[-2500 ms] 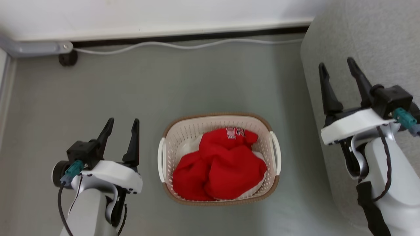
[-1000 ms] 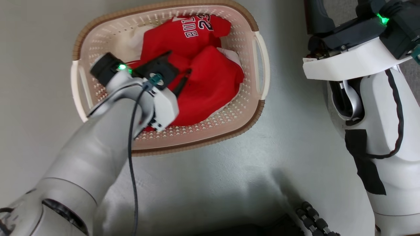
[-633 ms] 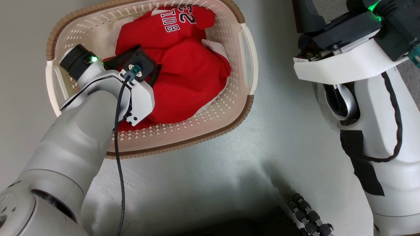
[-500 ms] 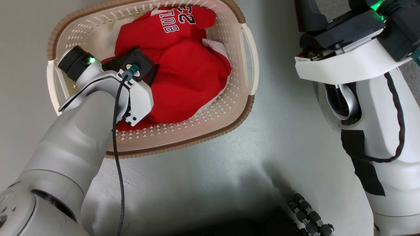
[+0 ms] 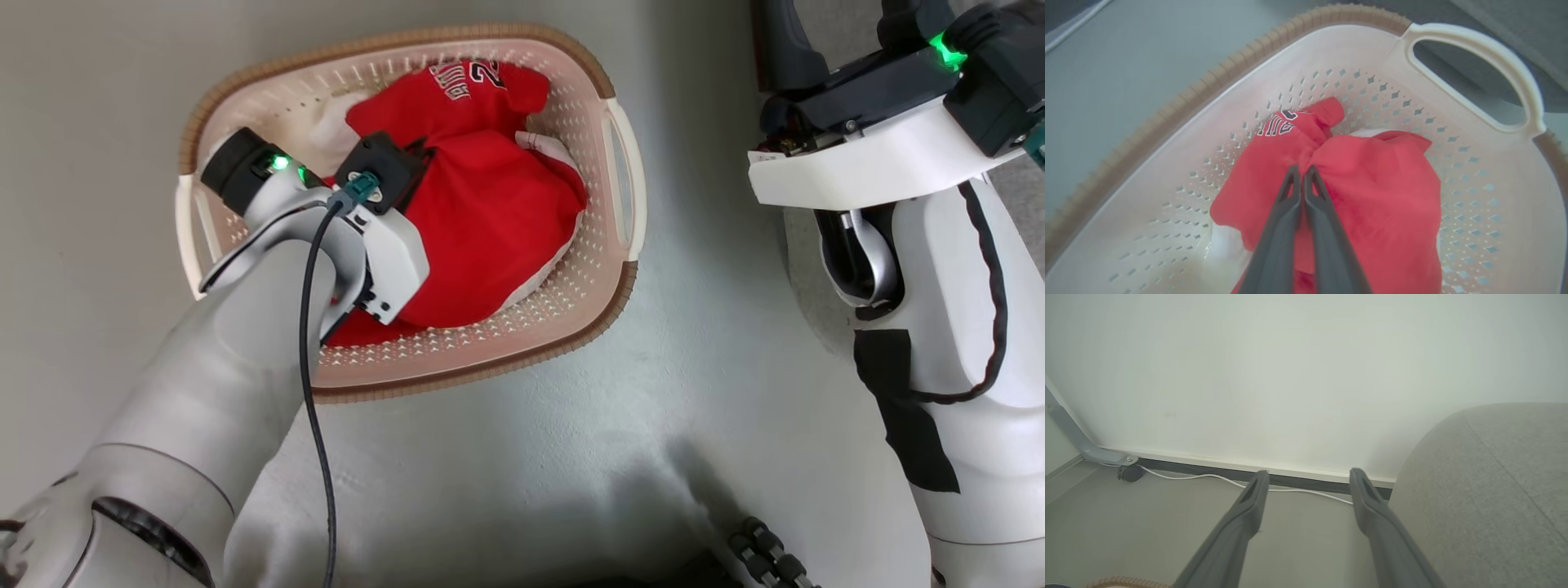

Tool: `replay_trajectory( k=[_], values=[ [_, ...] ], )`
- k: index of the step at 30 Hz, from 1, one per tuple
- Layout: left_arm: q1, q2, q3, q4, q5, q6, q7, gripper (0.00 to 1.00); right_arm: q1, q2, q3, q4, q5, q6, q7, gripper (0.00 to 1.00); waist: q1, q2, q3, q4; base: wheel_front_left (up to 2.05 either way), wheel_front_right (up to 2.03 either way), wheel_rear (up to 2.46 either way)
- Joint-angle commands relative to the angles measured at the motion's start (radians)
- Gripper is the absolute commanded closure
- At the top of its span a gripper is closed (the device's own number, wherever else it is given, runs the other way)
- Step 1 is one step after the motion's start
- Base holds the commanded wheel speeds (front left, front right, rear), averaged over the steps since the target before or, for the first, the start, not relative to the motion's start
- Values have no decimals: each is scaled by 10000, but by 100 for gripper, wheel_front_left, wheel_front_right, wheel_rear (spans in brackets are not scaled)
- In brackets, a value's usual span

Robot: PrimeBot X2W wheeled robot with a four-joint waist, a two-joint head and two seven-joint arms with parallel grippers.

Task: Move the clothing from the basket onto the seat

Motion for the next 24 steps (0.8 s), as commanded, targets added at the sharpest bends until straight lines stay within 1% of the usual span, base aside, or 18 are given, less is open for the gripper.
replay_trajectory(
  k=[1,9,10,17,24],
  values=[
    [323,127,300,-315,-134,-38,-49,100,485,125,19,-126,30,42,-55,0,0,0,-343,155,0,0,0],
    [1359,167,1407,-1608,-121,-33,-49,100,811,125,-81,430,-141,42,-55,0,0,0,-1577,621,0,0,0],
    [1359,167,1407,-1608,-121,-33,-49,100,811,125,-81,430,-141,42,-55,0,0,0,-1577,621,0,0,0],
    [2577,61,2674,-2713,15,-20,-49,100,1255,59,-106,1010,-201,42,-55,0,0,0,-2882,1117,0,0,0],
    [3661,-94,3530,-3555,396,-30,-49,100,1853,-66,-13,1457,-50,42,-55,0,0,0,-4170,1528,0,0,0]
  ],
)
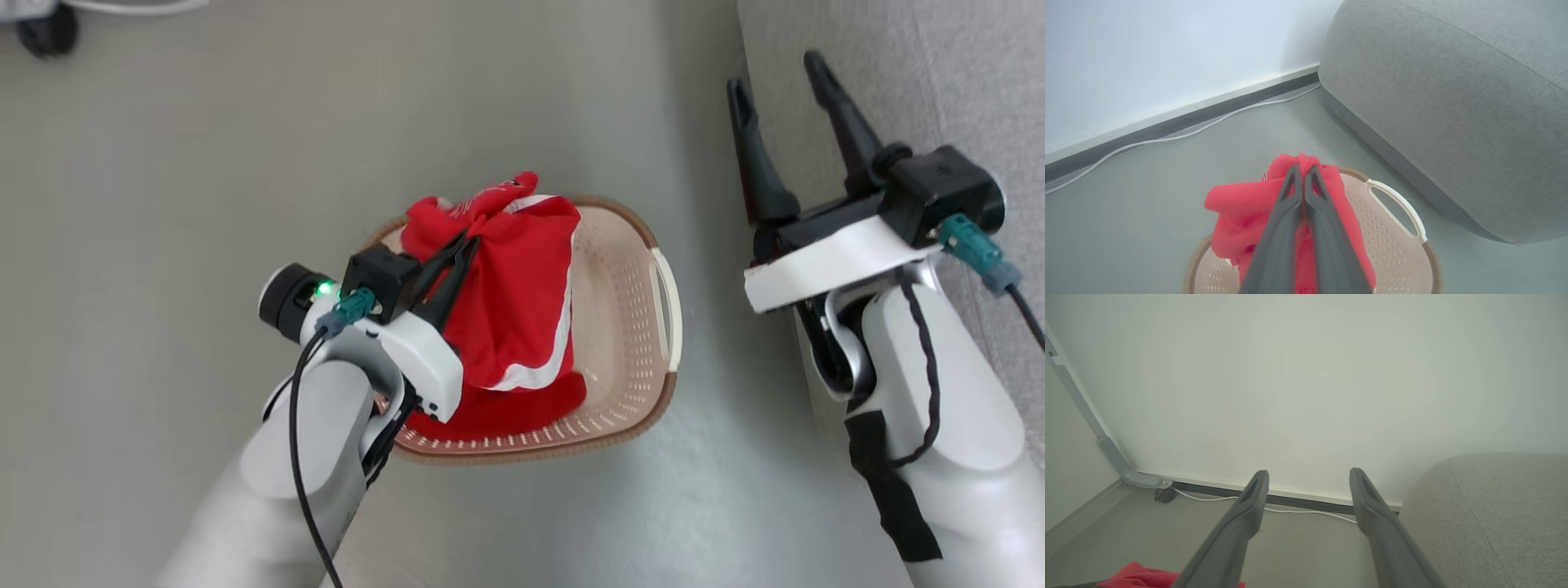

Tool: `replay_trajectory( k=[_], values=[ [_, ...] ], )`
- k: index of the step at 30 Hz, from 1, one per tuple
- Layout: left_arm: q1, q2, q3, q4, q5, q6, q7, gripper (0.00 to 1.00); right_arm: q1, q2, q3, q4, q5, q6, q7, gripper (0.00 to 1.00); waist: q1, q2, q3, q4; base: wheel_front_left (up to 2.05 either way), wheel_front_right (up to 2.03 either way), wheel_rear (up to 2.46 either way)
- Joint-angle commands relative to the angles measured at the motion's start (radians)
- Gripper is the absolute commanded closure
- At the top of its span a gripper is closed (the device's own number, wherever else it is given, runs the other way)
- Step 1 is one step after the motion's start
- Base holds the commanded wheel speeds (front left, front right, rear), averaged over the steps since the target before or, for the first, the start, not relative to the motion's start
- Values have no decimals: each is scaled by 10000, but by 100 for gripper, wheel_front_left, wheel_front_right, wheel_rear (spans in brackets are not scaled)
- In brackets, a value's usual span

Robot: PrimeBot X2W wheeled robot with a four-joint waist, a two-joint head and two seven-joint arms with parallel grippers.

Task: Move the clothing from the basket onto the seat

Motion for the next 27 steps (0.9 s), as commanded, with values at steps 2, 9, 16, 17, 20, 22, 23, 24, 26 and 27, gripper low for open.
replay_trajectory(
  k=[2,9,16,17,20,22,23,24,26,27],
  values=[
    [434,141,597,-531,132,-32,-53,100,496,13,240,-38,118,42,-53,0,0,0,-940,411,0,0,0],
    [1278,51,1334,-1359,159,-36,-53,100,1209,-11,533,359,295,42,-53,0,0,0,-2088,629,0,0,0],
    [1728,44,1764,-2211,283,-37,-53,100,1885,29,731,610,497,42,-53,0,0,0,-2899,705,0,0,0],
    [1736,30,1801,-2348,272,-37,-53,100,1968,27,753,641,517,42,-53,0,0,0,-2982,722,0,0,0],
    [1654,-3,1839,-2797,278,-37,-53,100,2180,32,778,718,572,42,-53,0,0,0,-3172,777,0,0,0],
    [1519,-9,1789,-3190,311,-37,-53,100,2391,44,804,800,654,42,-53,0,0,0,-3349,835,0,0,0],
    [1460,-4,1783,-3316,313,-37,-53,100,2437,51,816,818,679,42,-53,0,0,0,-3387,843,0,0,0],
    [1405,5,1777,-3430,305,-37,-53,100,2474,59,826,829,697,42,-53,0,0,0,-3422,848,0,0,0],
    [1275,15,1785,-3670,274,-38,-53,100,2544,76,841,853,727,42,-53,0,0,0,-3502,866,0,0,0],
    [1197,22,1783,-3786,269,-38,-53,100,2570,84,842,859,735,42,-53,0,0,0,-3528,879,0,0,0]
  ],
)
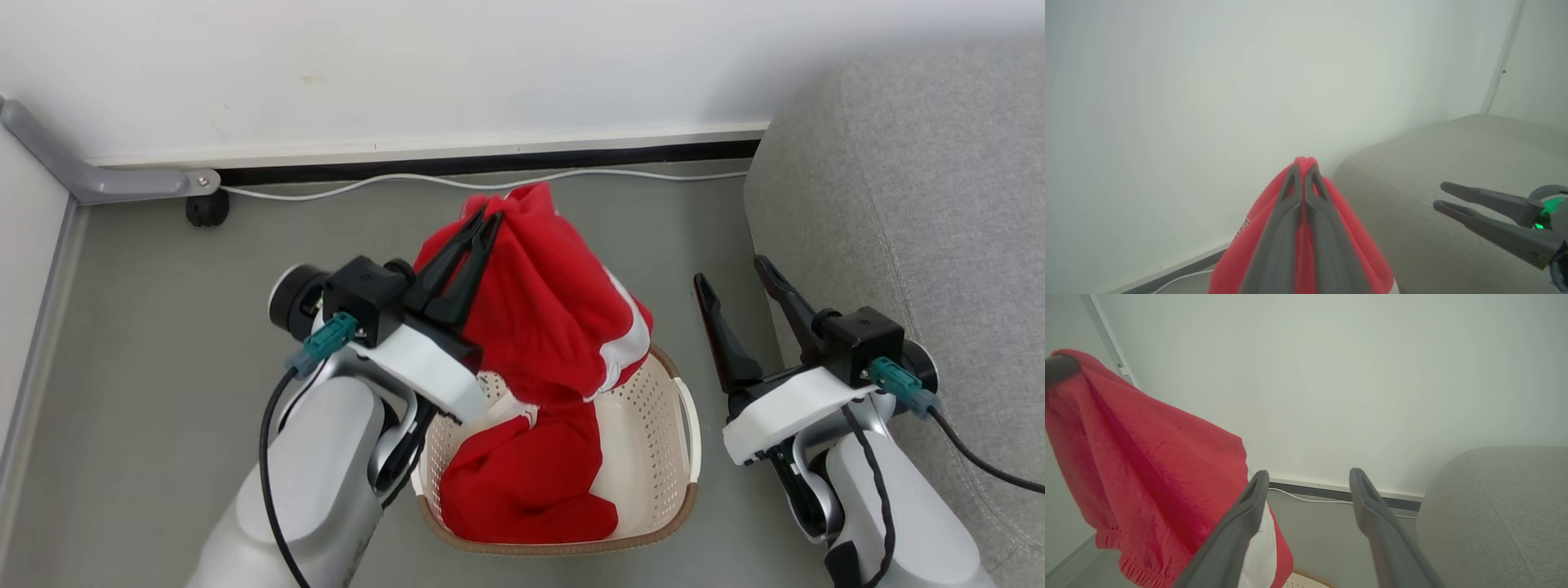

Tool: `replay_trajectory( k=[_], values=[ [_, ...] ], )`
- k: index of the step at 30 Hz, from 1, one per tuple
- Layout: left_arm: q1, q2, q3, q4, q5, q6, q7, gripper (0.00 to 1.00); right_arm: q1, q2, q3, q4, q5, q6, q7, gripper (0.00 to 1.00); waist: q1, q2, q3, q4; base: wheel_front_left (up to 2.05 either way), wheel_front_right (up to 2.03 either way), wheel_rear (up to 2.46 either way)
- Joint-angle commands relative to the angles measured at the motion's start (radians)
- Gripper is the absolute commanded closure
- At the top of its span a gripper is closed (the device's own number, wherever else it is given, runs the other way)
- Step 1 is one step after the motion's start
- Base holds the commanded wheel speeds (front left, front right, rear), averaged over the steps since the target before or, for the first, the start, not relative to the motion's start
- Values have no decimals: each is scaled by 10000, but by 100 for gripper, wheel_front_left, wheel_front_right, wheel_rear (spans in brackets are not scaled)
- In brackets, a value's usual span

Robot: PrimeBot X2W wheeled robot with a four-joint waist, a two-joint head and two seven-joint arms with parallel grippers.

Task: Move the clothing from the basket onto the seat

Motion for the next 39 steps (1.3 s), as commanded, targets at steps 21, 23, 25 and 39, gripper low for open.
replay_trajectory(
  k=[21,23,25,39],
  values=[
    [-1147,124,130,-1116,8,-38,-59,100,280,179,774,-654,316,42,-53,0,0,0,-463,173,0,0,0],
    [-1125,113,82,-1116,6,-38,-59,100,147,192,1257,-1183,481,42,-53,0,0,0,-439,189,0,0,0],
    [-1124,103,40,-1109,3,-38,-59,100,-29,198,1811,-1782,672,42,-53,0,0,0,-402,206,0,0,0],
    [-1216,-32,-492,-1234,-74,-38,-59,100,-1067,224,2862,-1203,200,42,-53,0,0,0,-280,537,0,0,0]
  ],
)
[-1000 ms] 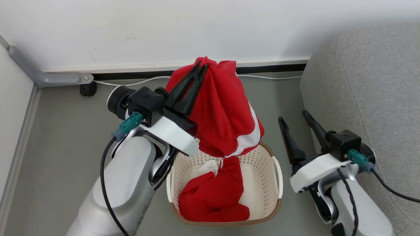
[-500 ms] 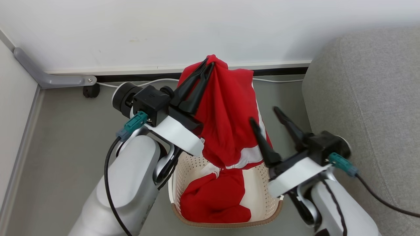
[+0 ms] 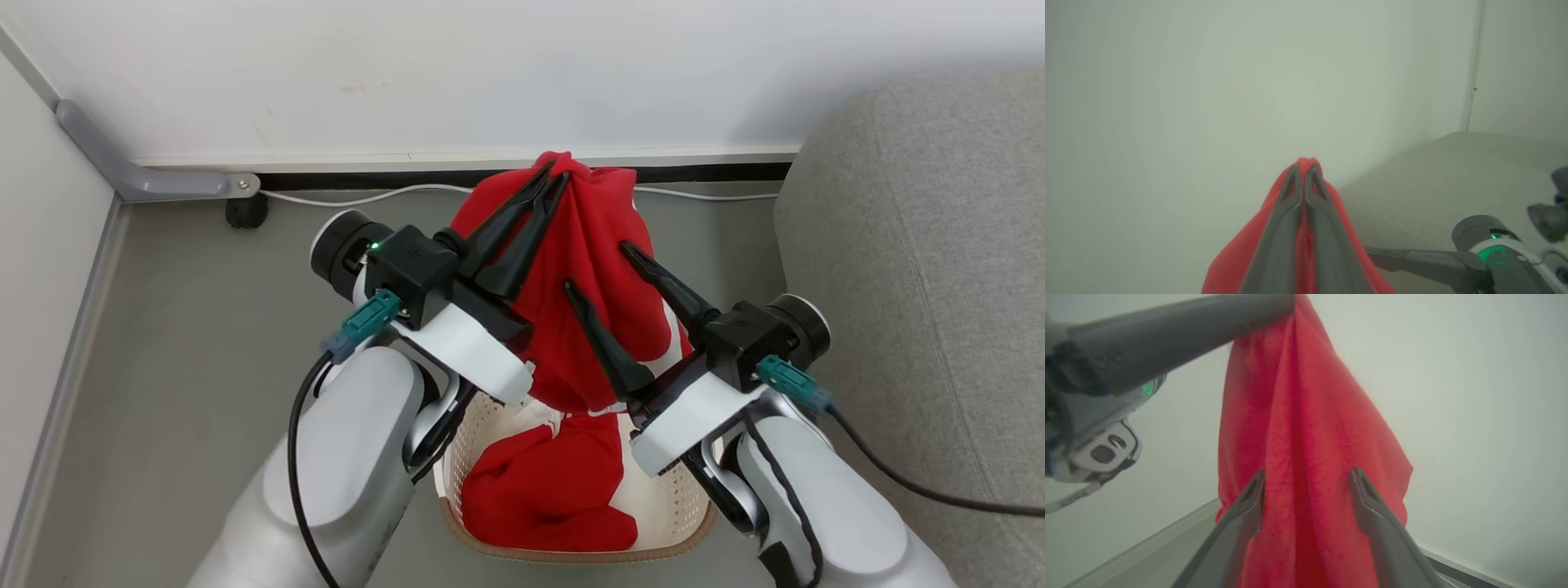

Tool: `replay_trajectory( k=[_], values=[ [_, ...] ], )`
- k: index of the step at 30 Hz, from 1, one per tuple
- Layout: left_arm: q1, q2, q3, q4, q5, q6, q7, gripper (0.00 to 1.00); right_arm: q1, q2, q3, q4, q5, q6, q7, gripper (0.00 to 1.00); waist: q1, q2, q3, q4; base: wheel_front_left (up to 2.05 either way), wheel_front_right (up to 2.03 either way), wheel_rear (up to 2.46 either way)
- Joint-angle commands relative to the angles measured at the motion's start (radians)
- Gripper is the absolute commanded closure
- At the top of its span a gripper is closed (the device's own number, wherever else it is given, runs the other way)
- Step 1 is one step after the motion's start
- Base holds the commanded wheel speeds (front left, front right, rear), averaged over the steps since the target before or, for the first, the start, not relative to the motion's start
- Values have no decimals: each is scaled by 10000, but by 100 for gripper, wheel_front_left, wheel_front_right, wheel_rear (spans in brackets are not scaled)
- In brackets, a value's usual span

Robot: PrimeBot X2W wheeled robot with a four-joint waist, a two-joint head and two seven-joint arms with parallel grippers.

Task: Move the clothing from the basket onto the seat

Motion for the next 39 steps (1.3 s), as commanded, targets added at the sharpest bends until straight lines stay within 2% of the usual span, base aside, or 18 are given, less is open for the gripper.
replay_trajectory(
  k=[1,6,7,8,9,10,11,16,17,19,31,39],
  values=[
    [-486,130,250,-312,-54,-38,-49,100,-244,167,124,160,-108,42,-57,0,0,0,-9,68,0,0,0],
    [-417,109,69,-327,-157,-38,-49,100,-565,181,788,1486,447,42,-57,0,0,0,-9,257,0,0,0],
    [-399,107,62,-325,-185,-38,-49,100,-643,181,911,1569,633,42,-57,4,0,0,1,286,0,0,0],
    [-385,108,61,-313,-195,-38,-49,100,-723,182,980,1628,741,42,-57,52,0,0,13,305,0,0,0],
    [-385,108,61,-313,-195,-38,-49,100,-723,182,980,1628,741,42,-57,52,0,0,13,305,0,0,0],
    [-374,110,66,-293,-199,-38,-49,100,-778,182,988,1630,865,42,-57,95,0,0,24,314,0,0,0],
    [-359,110,69,-271,-208,-38,-49,100,-810,182,961,1608,963,42,-57,100,0,0,34,321,0,0,0],
    [-324,149,93,-79,-260,-38,-49,100,-809,183,663,1216,1048,42,-57,100,0,0,86,258,0,0,0],
    [-308,157,112,-75,-273,-38,-49,70,-773,184,599,1164,1042,42,-57,100,0,0,97,230,0,0,0],
    [-259,196,120,-37,-288,-38,-49,0,-707,184,465,1015,999,42,-57,100,0,0,111,173,0,0,0],
    [42,781,-622,498,-945,-38,-49,0,-121,184,-931,90,751,42,-57,100,0,0,152,-402,0,0,0],
    [460,1189,-890,420,-1290,-38,-49,0,221,184,-1929,-443,480,42,-57,100,0,0,88,-1246,0,0,0]
  ],
)
